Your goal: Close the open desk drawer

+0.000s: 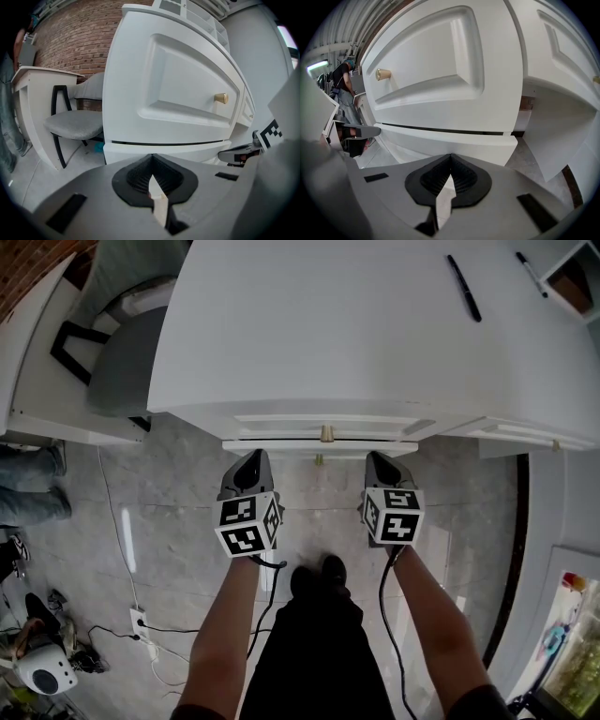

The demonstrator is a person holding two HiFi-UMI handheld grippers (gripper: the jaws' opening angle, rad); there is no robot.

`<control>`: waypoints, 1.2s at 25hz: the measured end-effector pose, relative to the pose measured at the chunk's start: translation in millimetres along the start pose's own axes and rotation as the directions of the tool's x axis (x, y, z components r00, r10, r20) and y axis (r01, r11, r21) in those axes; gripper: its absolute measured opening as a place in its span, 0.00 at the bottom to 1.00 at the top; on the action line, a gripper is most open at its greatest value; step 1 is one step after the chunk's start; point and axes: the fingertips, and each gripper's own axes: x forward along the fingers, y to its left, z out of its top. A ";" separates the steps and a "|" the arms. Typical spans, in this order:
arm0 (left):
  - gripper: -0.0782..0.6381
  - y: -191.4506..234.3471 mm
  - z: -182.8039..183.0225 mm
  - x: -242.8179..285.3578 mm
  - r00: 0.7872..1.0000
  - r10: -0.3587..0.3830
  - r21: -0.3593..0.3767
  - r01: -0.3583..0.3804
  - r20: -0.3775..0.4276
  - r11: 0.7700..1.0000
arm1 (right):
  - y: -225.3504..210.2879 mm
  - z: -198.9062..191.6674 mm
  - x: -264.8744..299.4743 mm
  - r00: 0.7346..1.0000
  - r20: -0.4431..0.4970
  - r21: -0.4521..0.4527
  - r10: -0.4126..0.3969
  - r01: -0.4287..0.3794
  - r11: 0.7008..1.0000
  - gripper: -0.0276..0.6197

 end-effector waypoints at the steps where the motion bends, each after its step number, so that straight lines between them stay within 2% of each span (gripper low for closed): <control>1: 0.12 0.3 1.4 1.7 1.000 -0.001 0.002 0.001 0.002 1.000 | -0.5 1.5 1.4 1.000 0.002 -0.001 0.000 0.000 1.000 0.05; 19: 0.12 2.2 12.5 14.9 1.000 -0.009 0.037 0.008 0.027 0.999 | -4.9 15.0 13.4 1.000 0.023 -0.029 0.002 -0.002 1.000 0.05; 30: 0.12 -20.7 40.2 -43.2 0.995 -0.070 0.054 0.067 0.070 0.996 | 14.7 39.9 -52.1 0.995 0.091 -0.013 0.027 -0.026 1.000 0.05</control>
